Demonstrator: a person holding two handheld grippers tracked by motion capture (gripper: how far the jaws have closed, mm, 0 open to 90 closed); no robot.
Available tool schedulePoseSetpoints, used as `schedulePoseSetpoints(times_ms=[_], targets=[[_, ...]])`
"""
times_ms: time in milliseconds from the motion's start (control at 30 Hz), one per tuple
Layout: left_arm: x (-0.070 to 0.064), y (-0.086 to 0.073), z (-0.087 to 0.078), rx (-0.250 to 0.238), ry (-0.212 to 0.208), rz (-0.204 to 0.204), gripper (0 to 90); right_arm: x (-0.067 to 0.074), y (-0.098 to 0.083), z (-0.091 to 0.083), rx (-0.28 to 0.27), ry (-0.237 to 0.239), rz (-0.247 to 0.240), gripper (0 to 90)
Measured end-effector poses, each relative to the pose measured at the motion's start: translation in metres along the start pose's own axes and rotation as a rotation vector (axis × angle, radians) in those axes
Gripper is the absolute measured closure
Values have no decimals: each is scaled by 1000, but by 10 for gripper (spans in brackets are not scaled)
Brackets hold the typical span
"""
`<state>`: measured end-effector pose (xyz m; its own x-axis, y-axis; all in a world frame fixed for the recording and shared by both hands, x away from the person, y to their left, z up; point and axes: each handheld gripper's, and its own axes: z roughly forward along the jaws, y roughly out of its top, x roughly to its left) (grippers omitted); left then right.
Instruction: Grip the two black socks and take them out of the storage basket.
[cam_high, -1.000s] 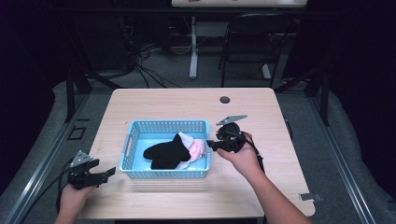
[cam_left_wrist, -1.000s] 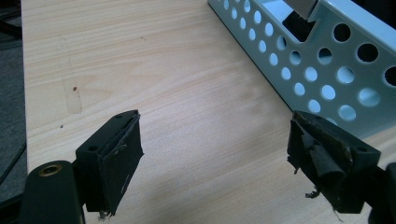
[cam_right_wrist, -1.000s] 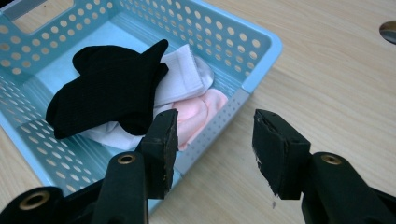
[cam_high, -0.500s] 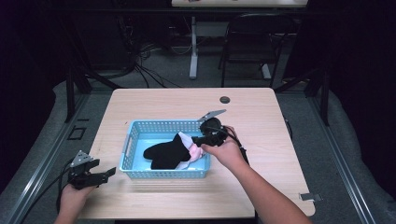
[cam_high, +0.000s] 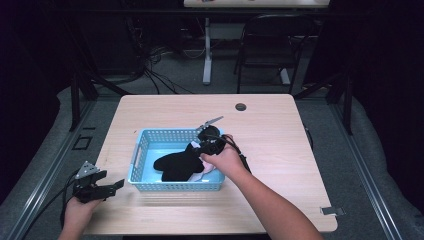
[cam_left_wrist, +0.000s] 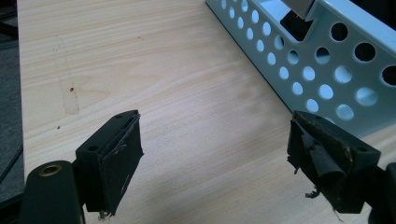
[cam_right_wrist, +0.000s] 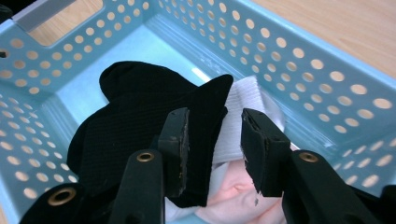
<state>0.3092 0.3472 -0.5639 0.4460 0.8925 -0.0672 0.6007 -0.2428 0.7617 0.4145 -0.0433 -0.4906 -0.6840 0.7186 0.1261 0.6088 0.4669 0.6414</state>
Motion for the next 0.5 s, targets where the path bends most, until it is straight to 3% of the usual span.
schedulePoseSetpoints(times_ms=[500], targets=[[0,0,0,-1,-1,2,179,1,0,32,86,28,55,644]])
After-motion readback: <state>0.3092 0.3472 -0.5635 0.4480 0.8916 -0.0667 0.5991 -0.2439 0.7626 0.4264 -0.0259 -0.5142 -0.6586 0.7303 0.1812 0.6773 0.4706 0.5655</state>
